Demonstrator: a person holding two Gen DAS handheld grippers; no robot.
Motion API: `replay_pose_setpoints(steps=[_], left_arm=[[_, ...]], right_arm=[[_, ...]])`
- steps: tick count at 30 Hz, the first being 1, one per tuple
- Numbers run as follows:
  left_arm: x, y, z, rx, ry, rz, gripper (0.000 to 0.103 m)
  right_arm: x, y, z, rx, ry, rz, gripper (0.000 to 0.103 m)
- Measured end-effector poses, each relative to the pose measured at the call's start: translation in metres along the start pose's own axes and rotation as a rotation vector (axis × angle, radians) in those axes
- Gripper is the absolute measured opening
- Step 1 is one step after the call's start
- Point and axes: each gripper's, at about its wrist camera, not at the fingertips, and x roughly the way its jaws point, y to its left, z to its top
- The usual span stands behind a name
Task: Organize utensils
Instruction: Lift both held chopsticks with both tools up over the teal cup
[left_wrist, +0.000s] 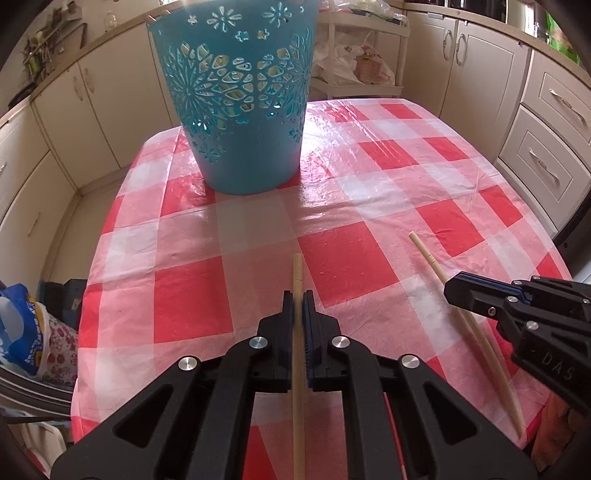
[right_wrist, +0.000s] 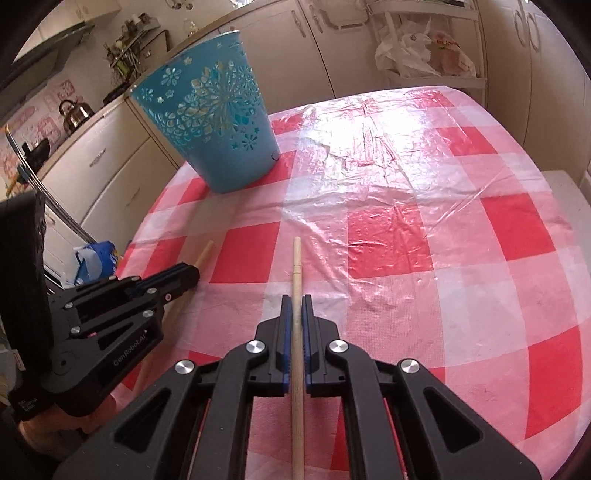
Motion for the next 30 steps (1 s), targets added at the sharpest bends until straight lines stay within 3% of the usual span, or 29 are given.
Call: replay_pose_setpoints(steps=[8,15,20,26,30], left_arm=[[-0.030,0.001,-0.003,-0.020,-0.064,0.010,0.005],[-0.069,0.011,0.006,-0.060,-0.159,0.003,0.005],[-0.110,0.036,0.034,-0.147,-0.313,-0.059,0.005],[-0.161,0.070,0.088,-0.237,-0.557,-0.107,0.005],[-0.177,0.086,0.121,-0.286,-0.666,-0.124,0.005]], right_arm=[[-0.026,0.007,-0.002,0.084,-0.091,0.111,0.006],[-0.058,0.023,0.014,0.088,-0.199,0.156,0.006],[-0.088,0.045,0.050,0.054,-0.354,0.189,0.006],[-0.115,0.076,0.116,0.018,-0.555,0.231,0.006],[-0.120,0.093,0.159,-0.001,-0.665,0.242,0.006]])
